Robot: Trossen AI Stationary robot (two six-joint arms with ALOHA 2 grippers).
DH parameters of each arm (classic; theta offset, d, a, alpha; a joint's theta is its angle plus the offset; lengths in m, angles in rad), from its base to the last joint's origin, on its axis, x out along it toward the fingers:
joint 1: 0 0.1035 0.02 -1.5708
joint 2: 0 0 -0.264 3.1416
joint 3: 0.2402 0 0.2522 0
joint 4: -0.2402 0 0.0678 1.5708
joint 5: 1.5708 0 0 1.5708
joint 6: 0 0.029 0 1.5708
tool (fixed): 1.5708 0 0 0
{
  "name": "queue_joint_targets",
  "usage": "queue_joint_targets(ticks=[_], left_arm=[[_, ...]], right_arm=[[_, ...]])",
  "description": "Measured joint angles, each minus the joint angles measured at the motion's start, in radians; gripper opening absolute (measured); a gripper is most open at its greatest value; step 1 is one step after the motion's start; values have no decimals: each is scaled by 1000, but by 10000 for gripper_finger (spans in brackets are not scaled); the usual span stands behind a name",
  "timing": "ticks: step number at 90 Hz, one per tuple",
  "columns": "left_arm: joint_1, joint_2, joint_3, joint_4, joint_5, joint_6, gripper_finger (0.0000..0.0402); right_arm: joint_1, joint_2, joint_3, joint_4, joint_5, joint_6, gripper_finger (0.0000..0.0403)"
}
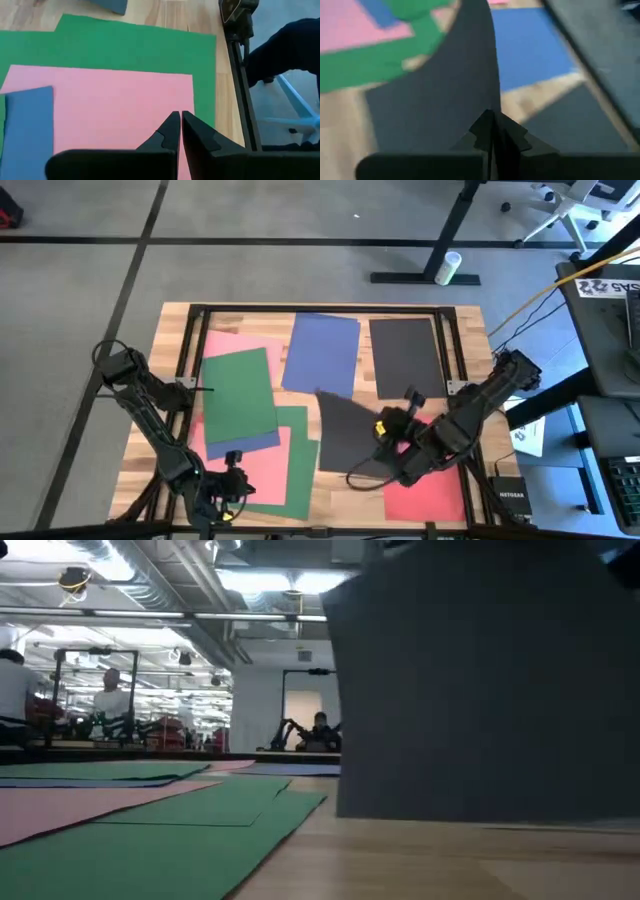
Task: Organize paper
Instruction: Stack the black paper on top of the other black papers on the table
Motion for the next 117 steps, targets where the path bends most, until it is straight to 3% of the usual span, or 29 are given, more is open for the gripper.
queue_joint_targets(ticks=[34,68,117], left_arm=[[-4,0,0,0,0,0,0],[-15,0,0,-1,-2,-12,0],[-28,0,0,-2,-25,-26,0]], right_arm=[[-213,-35,-152,-41,59,-109,0],[-385,-35,-287,-40,154,20,0],[-647,-35,-546,-11,206,98,0]])
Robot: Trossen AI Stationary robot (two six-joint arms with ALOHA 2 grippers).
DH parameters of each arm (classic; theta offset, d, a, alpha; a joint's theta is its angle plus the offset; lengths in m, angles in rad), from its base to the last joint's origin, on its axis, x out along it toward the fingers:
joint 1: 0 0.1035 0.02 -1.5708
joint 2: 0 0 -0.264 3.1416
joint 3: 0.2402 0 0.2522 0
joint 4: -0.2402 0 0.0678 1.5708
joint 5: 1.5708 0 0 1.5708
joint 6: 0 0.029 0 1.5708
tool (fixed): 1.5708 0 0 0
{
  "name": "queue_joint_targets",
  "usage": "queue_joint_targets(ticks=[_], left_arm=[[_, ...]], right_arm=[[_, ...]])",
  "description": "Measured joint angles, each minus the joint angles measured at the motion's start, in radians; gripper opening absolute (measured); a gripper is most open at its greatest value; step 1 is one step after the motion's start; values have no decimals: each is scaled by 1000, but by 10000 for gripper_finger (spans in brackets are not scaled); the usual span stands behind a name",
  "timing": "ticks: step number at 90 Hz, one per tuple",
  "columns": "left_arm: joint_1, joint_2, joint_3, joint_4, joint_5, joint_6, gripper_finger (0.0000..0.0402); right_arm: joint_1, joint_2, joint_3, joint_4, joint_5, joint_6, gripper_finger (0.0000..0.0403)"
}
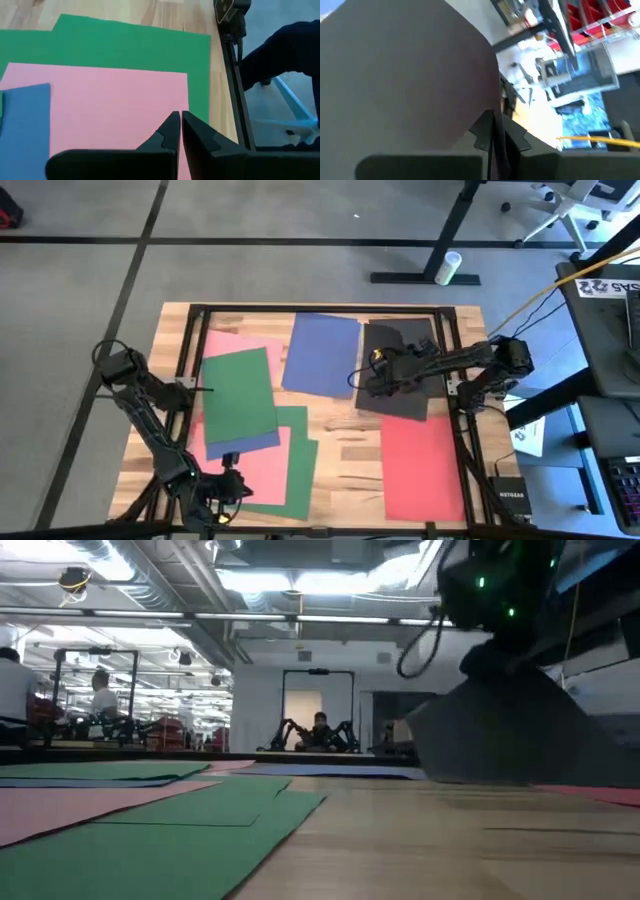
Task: Organize paper
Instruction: Stack the black paper on top of the other black papers on the table
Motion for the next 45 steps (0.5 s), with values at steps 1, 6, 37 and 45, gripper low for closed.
queue_joint_targets(ticks=[1,6,37,45], left_arm=[[0,0,0,0,0,0,0],[0,0,0,0,0,0,0],[0,0,0,0,0,0,0],[-3,0,0,0,-1,-3,0]], right_arm=[[-5,0,-4,0,2,0,0],[-26,0,-20,2,9,1,0],[-149,0,-50,67,90,-85,0],[-180,0,-50,115,100,-152,0]])
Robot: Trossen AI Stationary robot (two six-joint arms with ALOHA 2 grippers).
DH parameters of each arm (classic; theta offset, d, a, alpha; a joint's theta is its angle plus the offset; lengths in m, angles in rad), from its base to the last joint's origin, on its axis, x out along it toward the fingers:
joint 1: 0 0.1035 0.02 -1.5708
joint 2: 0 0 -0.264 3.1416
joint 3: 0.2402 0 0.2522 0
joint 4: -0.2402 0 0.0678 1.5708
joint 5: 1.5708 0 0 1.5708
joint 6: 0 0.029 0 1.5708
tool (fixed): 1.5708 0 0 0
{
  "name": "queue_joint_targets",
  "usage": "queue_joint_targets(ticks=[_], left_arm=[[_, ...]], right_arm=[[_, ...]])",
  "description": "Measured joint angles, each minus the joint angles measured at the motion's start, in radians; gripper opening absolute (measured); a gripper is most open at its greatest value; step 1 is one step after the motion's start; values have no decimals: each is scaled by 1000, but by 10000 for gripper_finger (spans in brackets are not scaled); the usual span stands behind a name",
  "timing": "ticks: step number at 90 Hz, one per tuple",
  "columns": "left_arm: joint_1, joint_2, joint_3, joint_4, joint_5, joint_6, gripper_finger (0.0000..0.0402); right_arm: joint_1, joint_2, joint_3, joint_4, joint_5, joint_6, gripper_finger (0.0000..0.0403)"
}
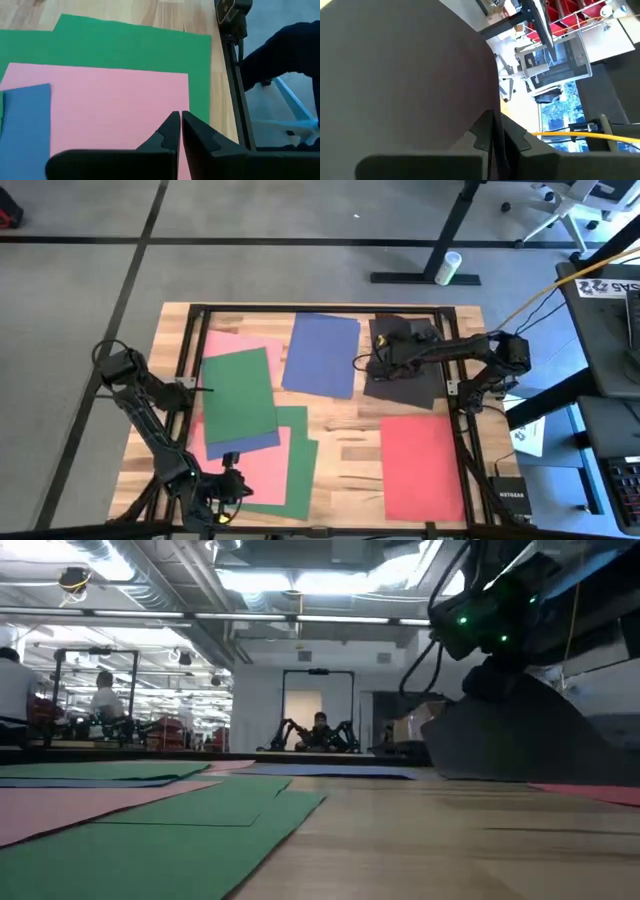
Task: Organize paper
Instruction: Stack the black paper on top of the other black papers on the table
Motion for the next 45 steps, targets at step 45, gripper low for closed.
queue_joint_targets(ticks=[45], left_arm=[[-13,0,0,0,-4,-16,0]], right_arm=[[-110,0,0,147,15,-328,0]])
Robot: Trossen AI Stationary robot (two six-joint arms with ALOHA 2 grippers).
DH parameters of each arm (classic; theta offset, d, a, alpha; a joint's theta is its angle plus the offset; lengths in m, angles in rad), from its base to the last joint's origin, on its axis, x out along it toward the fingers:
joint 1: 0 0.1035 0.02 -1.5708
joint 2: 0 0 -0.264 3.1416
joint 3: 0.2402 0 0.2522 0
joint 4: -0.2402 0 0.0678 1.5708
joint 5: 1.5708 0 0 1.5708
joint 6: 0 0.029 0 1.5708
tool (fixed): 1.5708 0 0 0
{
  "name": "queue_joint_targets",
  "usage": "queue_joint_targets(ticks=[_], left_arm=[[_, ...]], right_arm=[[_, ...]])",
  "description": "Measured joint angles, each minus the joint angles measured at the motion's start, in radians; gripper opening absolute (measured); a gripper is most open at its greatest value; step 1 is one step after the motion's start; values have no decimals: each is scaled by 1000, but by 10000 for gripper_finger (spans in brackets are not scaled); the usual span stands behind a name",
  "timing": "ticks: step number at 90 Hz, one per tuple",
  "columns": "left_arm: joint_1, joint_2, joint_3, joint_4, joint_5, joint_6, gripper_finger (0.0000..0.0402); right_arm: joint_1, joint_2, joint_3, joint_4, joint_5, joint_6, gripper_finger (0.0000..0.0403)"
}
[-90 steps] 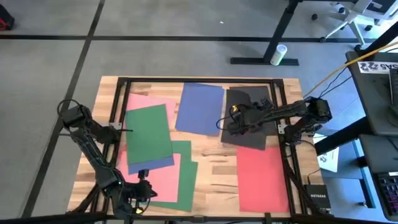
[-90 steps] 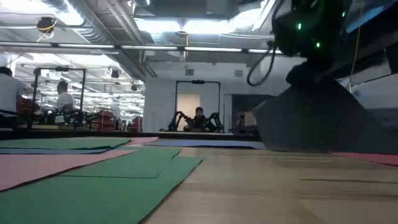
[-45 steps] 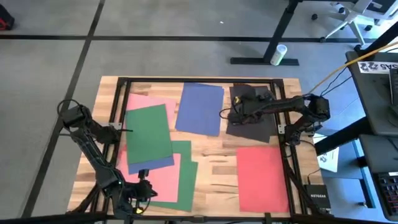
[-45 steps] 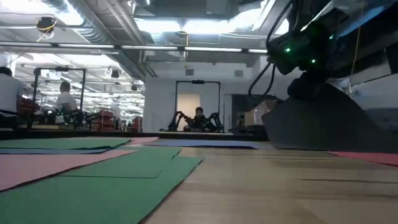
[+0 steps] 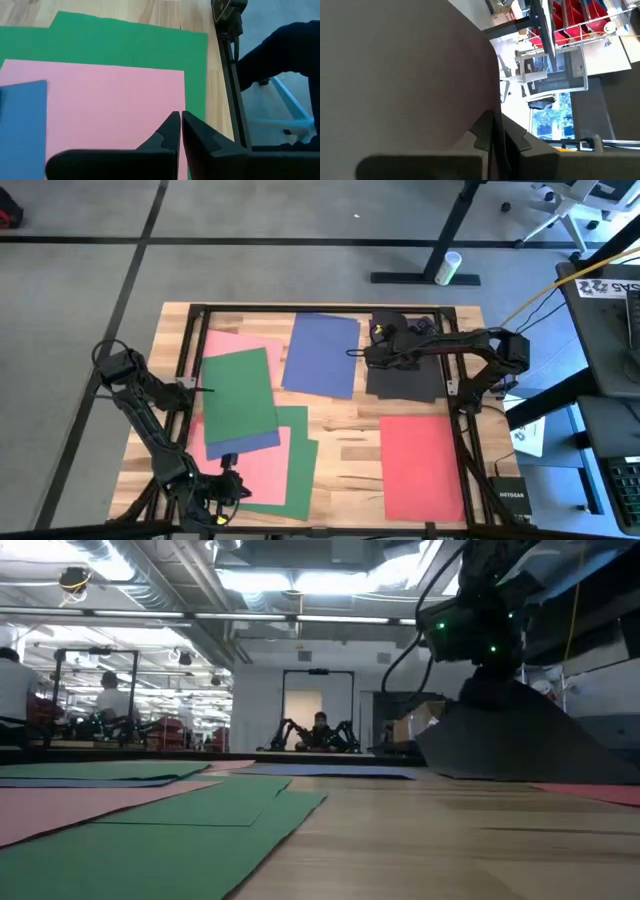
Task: Organize paper
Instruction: Stack the black paper on top of the other black papers on the table
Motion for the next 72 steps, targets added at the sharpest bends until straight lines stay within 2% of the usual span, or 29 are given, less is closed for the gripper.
queue_joint_targets(ticks=[29,44,59,72], left_arm=[[0,0,0,0,0,-1,0],[0,0,0,0,0,-6,0],[0,1,0,0,0,-8,0],[0,1,0,0,0,-8,0]], right_arm=[[-28,0,0,85,-17,-135,15],[-27,0,0,176,-51,-225,60],[-27,0,0,195,-54,-229,116],[-27,0,0,195,-52,-229,144]])
